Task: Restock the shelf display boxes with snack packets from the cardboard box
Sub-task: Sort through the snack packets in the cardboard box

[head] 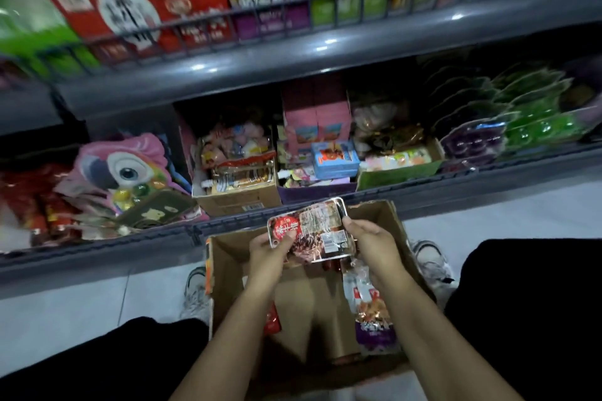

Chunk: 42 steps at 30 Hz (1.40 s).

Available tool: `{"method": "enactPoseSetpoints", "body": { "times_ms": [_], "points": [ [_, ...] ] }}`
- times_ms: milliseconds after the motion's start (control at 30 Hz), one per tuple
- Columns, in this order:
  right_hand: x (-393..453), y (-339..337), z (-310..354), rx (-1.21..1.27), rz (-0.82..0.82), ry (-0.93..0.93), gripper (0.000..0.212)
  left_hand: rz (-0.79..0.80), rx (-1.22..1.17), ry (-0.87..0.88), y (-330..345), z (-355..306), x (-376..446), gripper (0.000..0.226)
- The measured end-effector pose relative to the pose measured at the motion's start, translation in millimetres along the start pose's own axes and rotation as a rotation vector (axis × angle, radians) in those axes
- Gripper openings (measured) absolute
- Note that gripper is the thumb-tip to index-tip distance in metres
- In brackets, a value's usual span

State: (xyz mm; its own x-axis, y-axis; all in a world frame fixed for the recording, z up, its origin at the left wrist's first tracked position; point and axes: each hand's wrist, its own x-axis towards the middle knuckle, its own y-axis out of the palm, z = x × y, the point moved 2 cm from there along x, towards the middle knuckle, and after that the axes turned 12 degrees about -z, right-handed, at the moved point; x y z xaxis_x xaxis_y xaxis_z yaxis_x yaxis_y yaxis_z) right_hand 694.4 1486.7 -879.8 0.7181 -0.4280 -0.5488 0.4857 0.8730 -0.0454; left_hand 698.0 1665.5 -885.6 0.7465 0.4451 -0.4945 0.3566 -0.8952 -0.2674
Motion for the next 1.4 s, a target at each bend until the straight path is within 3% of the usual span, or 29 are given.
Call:
{"method": "enactPoseSetpoints", "body": {
  "times_ms": [67,167,267,333,433,500,600,700,800,867,1000,1133,1400],
  "points": [
    [-13,-3,24,0.058,0.051,0.06,0.015,0.021,0.003,0.083,-4,-26,-16,0.064],
    [-37,-5,60,0.222,0.178,0.168,0.044,0.046,-0.014,0.177,-12,-66,-41,0.07],
    [-67,-7,95,0.384,0.301,0.241,0.056,0.084,-0.076,0.307,-22,-107,-65,0.092],
    [-88,-9,118,0.504,0.409,0.237,0.054,0.115,-0.116,0.38,-27,-133,-79,0.1],
    [-114,-11,151,0.66,0.512,0.187,0.028,0.234,-0.134,0.461,-38,-165,-99,0.096],
    [-126,-12,168,0.68,0.531,0.091,0.024,0.366,-0.156,0.458,-48,-179,-108,0.093],
    [-133,-6,188,0.568,0.626,-0.152,0.05,0.499,-0.236,0.379,-61,-196,-113,0.084],
    [-138,1,202,0.398,0.601,-0.368,0.03,0.637,-0.415,0.225,-69,-209,-113,0.069],
    [-143,10,213,0.215,0.582,-0.527,0.027,0.754,-0.585,0.112,-76,-223,-109,0.081],
    [-150,16,224,0.051,0.571,-0.651,0.027,0.781,-0.63,0.128,-84,-231,-107,0.085],
    [-163,34,247,-0.309,0.606,-0.838,0.041,0.719,-0.617,0.206,-97,-238,-97,0.054],
    [-167,59,266,-0.607,0.572,-1.101,0.055,0.622,-0.612,0.303,-106,-249,-82,0.05],
    [-169,111,322,-0.574,0.441,-1.212,0.061,0.318,-0.523,0.542,-129,-270,-55,0.038]
  ]
}}
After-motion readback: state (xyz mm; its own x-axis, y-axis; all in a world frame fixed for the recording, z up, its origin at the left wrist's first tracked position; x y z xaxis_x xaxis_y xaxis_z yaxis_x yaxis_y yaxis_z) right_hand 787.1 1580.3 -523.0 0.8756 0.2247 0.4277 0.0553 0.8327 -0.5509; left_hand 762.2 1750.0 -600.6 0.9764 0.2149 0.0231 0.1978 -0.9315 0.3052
